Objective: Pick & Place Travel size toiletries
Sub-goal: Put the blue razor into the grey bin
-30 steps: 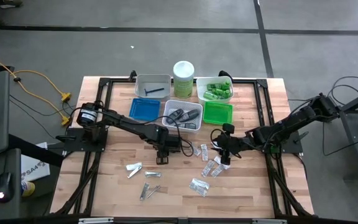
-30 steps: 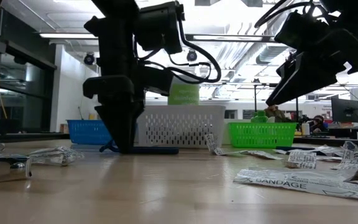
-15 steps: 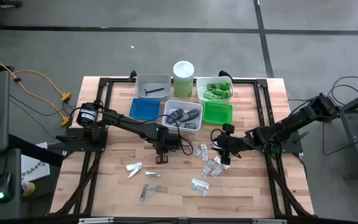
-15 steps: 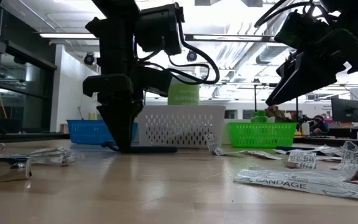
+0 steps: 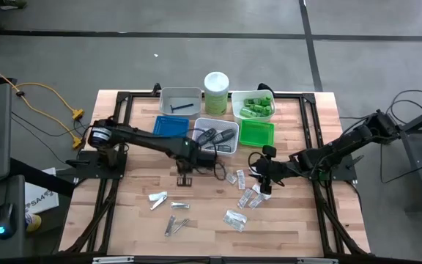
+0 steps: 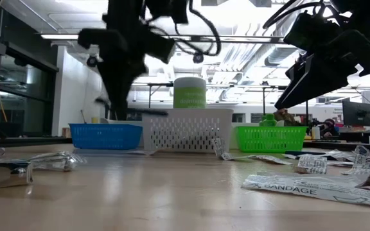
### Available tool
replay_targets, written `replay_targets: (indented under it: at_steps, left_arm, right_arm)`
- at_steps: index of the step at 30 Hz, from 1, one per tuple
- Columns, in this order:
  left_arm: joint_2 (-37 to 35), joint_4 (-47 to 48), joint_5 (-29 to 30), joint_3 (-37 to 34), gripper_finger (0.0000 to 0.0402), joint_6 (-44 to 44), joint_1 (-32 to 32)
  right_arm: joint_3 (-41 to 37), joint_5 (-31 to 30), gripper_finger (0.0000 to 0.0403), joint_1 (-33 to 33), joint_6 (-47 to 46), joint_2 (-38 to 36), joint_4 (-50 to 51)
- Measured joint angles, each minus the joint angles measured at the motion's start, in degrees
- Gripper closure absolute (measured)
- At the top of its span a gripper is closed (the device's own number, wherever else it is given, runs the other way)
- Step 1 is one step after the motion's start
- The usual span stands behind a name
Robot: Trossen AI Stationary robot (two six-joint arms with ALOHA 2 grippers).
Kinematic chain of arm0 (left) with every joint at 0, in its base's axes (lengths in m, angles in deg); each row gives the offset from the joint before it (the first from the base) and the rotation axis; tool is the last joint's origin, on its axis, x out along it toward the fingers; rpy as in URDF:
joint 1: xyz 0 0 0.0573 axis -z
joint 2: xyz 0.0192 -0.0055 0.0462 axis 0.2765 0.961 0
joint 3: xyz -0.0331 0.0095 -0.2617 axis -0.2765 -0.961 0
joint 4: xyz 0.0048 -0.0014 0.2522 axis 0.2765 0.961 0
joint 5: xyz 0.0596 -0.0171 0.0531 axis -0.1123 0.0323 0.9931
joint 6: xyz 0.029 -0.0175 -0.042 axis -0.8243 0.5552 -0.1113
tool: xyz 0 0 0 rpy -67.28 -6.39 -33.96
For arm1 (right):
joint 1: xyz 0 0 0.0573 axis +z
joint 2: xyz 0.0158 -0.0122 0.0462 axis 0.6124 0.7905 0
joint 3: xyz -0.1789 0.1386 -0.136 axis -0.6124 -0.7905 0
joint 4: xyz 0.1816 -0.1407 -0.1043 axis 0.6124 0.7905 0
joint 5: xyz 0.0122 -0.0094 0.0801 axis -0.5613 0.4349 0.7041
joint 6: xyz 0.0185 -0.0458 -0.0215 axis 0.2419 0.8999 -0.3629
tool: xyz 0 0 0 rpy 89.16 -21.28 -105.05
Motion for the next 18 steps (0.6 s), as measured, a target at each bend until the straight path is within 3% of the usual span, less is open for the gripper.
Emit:
replay_targets:
  at_steps: [6, 8, 18]
  left_arm:
    - [-1.78, 12.21, 12.14, 5.82, 0.0378, -1.58, -5.34]
    - [-2.63, 10.55, 14.59, 6.39, 0.0378, -4.31, -8.18]
    - [-3.05, 4.11, 17.53, 4.97, 0.0378, -17.29, -26.82]
  right_arm:
    - [0.00, 0.00, 0.0234, -0.02, 0.00, -0.02, 0.04]
    - [0.00, 0.00, 0.0234, -0.02, 0.02, 0.00, 0.08]
    - [0.00, -0.02, 0.0234, -0.01, 0.02, 0.00, -0.38]
